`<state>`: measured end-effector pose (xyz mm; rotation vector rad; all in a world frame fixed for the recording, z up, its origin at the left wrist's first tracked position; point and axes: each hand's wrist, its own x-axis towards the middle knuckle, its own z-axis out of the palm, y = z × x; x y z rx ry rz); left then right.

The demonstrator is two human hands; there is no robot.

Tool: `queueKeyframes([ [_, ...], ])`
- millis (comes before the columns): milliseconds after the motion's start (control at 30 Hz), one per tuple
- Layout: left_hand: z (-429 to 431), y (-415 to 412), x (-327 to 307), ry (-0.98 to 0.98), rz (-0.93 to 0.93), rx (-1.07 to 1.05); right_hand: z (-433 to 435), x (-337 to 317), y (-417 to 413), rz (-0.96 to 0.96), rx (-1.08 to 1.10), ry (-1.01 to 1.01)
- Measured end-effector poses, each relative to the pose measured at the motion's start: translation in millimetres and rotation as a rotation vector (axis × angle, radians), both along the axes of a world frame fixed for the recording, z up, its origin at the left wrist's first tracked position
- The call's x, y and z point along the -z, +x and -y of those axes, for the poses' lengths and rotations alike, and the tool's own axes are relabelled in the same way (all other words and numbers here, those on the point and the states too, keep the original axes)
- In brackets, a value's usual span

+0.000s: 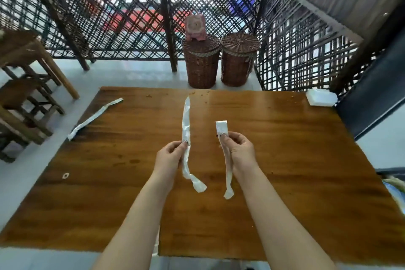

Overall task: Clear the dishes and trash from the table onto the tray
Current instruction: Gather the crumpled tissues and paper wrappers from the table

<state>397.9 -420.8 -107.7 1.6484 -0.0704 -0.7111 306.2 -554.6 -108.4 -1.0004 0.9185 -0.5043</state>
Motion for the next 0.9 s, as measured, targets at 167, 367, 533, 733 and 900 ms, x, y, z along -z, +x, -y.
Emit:
queueKeyframes([
  [167, -81, 39, -10, 0.060, 0.069, 0.077, -80, -3, 30, 0.011, 0.111, 0.029],
  [367, -147, 70, 4, 0.116, 0.059, 0.073, -149, 16, 57, -0.219, 0.019, 0.005],
  [533, -179, 89, 22, 0.133, -0.028, 0.028, -170, 32, 76, -0.223, 0.024, 0.051],
  [733, -196, 112, 41, 0.156, -0.080, -0.006, -171, 67, 103, -0.282, 0.022, 0.041],
  [900, -197, 120, 57, 0.161, -0.119, -0.028, -186, 123, 105, -0.518, -0.027, 0.046],
])
